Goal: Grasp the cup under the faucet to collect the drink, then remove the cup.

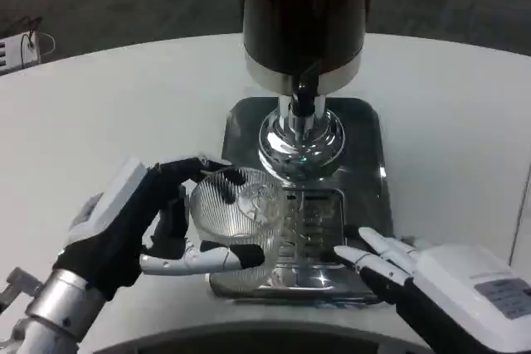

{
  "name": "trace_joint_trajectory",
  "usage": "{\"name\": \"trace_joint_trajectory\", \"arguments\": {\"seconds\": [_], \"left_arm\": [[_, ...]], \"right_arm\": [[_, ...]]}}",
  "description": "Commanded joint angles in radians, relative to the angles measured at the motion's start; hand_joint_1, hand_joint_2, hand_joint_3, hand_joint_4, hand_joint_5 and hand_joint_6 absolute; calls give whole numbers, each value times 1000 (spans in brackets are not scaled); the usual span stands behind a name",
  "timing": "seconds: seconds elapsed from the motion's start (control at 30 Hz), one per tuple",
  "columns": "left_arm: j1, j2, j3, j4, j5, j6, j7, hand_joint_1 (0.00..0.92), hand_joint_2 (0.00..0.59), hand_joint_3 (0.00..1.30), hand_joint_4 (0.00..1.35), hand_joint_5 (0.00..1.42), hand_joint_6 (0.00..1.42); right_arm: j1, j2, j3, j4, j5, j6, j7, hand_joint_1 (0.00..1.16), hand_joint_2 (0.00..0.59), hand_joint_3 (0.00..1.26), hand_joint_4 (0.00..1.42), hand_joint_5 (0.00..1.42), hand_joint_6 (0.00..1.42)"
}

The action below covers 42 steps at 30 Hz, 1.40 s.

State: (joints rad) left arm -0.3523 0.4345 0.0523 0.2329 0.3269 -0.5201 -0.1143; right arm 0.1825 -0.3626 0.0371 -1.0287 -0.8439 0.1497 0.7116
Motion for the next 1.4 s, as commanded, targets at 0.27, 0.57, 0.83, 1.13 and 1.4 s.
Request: {"name": "trace_joint_trajectory", "arguments": {"seconds": [0.27, 0.57, 0.83, 1.13, 1.4], "left_arm": [[-161, -10, -65, 174, 75, -22, 107, 568, 0, 1004, 1098, 1219, 1289], [-270, -21, -123, 297, 132, -13, 179, 568, 0, 1004, 1098, 1219, 1289], [-364, -38, -170, 424, 163, -16, 238, 568, 0, 1004, 1098, 1219, 1289], [-447, -59, -236, 531, 177, -28, 254, 554, 0, 953, 1045, 1173, 1237], [-472, -56, -273, 556, 168, -32, 226, 432, 0, 776, 820, 1049, 1145]], "right_arm": [[31, -4, -56, -18, 62, -24, -17, 524, 454, 134, 0, 61, 59], [43, -9, -74, -18, 91, -29, -21, 523, 454, 134, 0, 73, 63], [48, -15, -88, -19, 106, -32, -21, 523, 458, 134, 0, 75, 74], [52, -17, -99, -18, 120, -35, -17, 523, 460, 134, 0, 75, 78], [57, -19, -104, -18, 125, -31, -17, 523, 457, 134, 0, 81, 79]]}}
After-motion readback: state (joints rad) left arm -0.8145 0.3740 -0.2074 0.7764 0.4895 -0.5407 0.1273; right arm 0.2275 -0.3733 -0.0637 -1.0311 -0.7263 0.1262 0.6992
